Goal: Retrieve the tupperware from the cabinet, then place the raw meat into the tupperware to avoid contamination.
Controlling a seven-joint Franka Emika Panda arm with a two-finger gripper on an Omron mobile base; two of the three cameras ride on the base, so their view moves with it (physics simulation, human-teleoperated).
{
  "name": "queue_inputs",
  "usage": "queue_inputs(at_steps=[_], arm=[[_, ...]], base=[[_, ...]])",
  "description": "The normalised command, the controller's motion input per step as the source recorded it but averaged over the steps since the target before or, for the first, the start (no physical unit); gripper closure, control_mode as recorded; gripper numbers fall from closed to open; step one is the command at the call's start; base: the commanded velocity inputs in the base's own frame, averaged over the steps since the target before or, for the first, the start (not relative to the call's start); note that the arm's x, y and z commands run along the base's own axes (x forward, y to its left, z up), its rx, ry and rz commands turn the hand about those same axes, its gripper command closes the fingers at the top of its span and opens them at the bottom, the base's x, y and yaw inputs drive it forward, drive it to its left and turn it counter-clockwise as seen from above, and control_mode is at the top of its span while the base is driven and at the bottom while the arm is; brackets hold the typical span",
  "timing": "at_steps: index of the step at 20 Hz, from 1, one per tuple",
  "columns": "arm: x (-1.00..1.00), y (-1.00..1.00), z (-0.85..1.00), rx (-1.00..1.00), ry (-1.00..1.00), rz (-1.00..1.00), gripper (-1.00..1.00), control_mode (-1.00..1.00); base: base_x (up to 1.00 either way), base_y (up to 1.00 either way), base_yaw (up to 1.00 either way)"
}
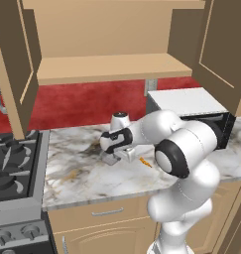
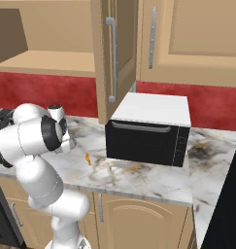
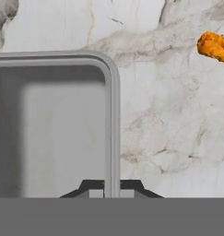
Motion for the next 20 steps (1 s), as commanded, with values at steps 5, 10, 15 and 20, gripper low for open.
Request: queue_inputs(at_steps=[5,10,15,20], arm=[[0.04,0.0,-0.24,0.02,-0.02,0.04,1.0,-1.0],[0.03,0.0,-0.18,0.04,0.0,0.03,1.0,-1.0],[0.05,0.0,-0.14,0.03,0.0,0.03,-1.0,-1.0],[0.0,0.0,0.05,0.0,0.02,0.0,-1.0,-1.0]], base=[[0.0,0.0,0.0],[0.0,0.0,0.0],[0.0,0.0,0.0],[0.0,0.0,0.0]])
